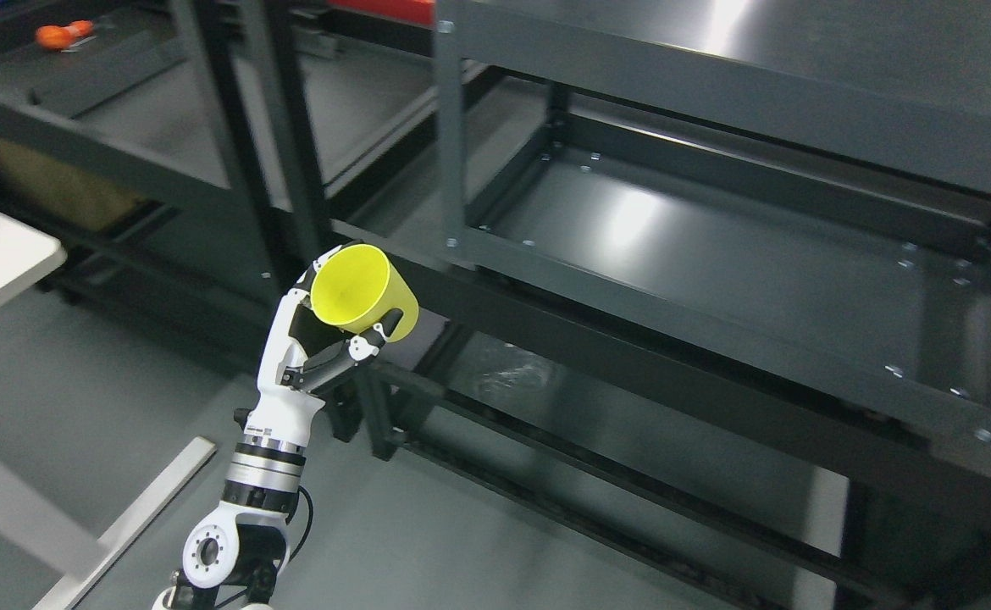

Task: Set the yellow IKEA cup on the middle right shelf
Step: 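Carry the cup in the left hand toward the dark shelving unit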

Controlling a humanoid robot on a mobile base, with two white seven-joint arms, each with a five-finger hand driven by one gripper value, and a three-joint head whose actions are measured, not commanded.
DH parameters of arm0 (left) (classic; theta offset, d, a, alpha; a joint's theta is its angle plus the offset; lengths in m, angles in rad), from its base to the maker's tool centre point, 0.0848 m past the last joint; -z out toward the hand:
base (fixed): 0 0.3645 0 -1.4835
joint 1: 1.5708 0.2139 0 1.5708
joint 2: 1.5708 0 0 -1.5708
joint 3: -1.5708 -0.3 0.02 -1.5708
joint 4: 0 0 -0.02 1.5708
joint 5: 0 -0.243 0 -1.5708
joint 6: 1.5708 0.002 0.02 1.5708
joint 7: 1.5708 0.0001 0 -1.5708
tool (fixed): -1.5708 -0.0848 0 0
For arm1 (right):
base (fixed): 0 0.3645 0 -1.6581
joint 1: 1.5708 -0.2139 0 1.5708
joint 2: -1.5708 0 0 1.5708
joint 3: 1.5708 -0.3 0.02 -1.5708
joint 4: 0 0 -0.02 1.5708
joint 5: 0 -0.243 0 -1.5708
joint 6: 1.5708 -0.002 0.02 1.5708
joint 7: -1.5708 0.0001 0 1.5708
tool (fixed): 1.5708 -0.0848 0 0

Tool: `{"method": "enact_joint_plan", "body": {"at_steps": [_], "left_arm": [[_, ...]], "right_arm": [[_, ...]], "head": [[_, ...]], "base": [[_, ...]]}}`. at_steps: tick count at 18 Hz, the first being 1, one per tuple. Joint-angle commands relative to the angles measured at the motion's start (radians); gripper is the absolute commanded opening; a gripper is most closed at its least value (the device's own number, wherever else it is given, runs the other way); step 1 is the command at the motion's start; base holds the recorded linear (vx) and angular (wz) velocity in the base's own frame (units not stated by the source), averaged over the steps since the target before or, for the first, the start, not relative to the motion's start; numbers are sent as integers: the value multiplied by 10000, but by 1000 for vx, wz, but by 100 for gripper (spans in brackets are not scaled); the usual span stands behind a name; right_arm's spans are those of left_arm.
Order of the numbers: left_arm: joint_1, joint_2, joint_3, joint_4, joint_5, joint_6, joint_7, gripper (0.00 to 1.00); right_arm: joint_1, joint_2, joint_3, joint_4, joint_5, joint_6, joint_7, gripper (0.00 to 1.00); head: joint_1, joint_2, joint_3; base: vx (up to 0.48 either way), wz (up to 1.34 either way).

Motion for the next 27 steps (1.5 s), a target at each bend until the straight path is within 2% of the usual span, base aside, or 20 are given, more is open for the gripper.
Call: {"method": "enact_joint_plan", "body": {"at_steps": [1,7,13,16,22,27], "left_arm": [[29,175,-1091,-153,0,-122,12,0],[-2,175,-1291,-184,0,-1040,-34,1],[-492,175,-1306,-199,15,-1899,-402,1],[-814,175,-1719,-413,0,-2207,-679,1],[-2208,445,-2762,-1210,16,-2147,-679,1],[-4110,338,-4035,-1304,551,-1641,-587,1]], "right_arm": [[134,-175,169,0,-245,8,8,99],[134,-175,184,0,-245,8,8,99],[134,-175,169,0,-245,8,8,99],[134,-175,169,0,-245,8,8,99],[134,-175,169,0,-245,8,8,99],[134,-175,169,0,-245,8,8,99]], "head": [[0,0,0],[0,-4,0],[0,-4,0],[0,-4,0],[0,-4,0],[0,-4,0]], "base": [[-111,-1104],[-17,-758],[65,-143],[82,-8],[109,30],[45,8]]}}
